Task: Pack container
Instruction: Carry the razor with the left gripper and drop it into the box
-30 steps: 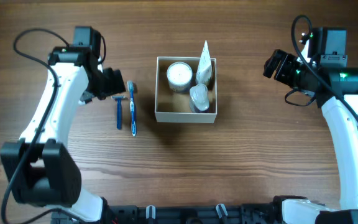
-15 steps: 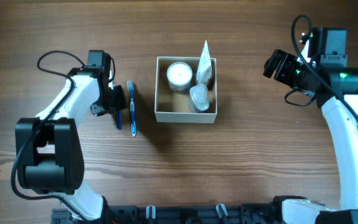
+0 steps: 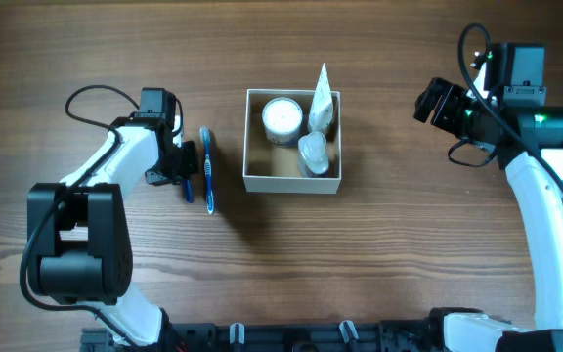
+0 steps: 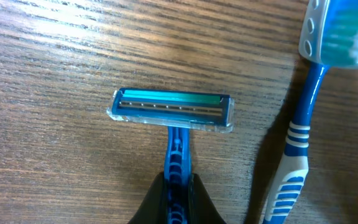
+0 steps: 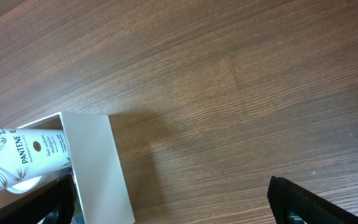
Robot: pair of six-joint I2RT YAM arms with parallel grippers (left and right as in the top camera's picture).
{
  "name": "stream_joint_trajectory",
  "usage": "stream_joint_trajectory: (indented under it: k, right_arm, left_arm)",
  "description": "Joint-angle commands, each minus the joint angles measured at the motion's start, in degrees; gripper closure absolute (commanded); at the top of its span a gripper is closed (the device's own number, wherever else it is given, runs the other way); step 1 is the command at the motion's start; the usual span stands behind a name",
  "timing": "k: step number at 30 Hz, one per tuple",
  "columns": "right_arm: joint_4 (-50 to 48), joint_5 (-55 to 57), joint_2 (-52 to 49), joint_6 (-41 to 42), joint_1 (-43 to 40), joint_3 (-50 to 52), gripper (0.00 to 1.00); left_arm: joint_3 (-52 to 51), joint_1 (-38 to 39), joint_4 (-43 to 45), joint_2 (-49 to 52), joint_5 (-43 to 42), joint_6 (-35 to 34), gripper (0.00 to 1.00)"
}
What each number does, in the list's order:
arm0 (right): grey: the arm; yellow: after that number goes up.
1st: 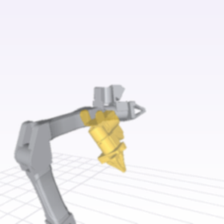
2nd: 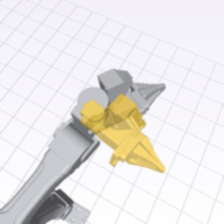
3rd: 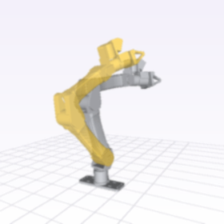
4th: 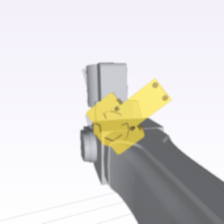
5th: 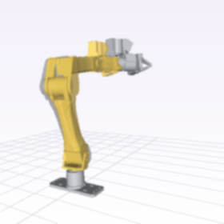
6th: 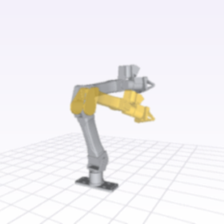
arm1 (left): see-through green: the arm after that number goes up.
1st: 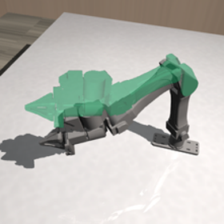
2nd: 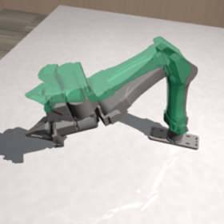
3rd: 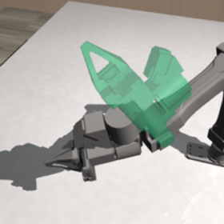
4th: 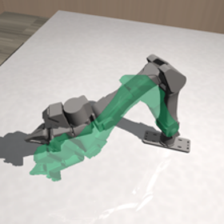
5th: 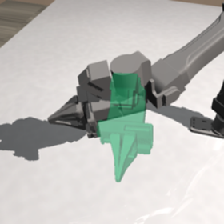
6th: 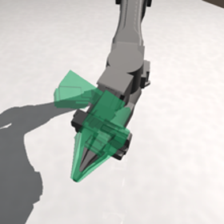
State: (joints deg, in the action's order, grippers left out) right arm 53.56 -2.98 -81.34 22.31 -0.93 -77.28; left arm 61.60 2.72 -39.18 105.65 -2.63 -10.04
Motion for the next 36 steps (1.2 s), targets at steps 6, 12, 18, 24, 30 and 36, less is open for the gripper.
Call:
stream_joint_trajectory:
  k: [6,12,18,24,30,36]
  right_arm:
    - [-0.2,-0.3,-0.3,0.2,-0.1,-0.4,0.0]
    - [-0.2,-0.3,-0.3,0.2,-0.1,-0.4,0.0]
    - [-0.2,-0.3,-0.3,0.2,-0.1,-0.4,0.0]
    - [-0.2,-0.3,-0.3,0.2,-0.1,-0.4,0.0]
    - [-0.2,-0.3,-0.3,0.2,-0.1,-0.4,0.0]
    - [-0.2,-0.3,-0.3,0.2,-0.1,-0.4,0.0]
  left_arm:
    - [9.2,0.6,-10.4,-10.0,-0.2,1.1,0.96]
    - [14.0,10.7,-9.4,-20.4,-2.7,6.1,0.96]
    - [14.0,24.2,-2.9,-18.0,1.6,20.6,0.96]
    - [14.0,25.8,0.2,-12.8,1.5,21.9,0.96]
    - [14.0,25.7,-0.2,-7.7,-0.4,21.9,0.95]
    - [14.0,25.7,-1.8,-5.6,-3.2,21.9,0.89]
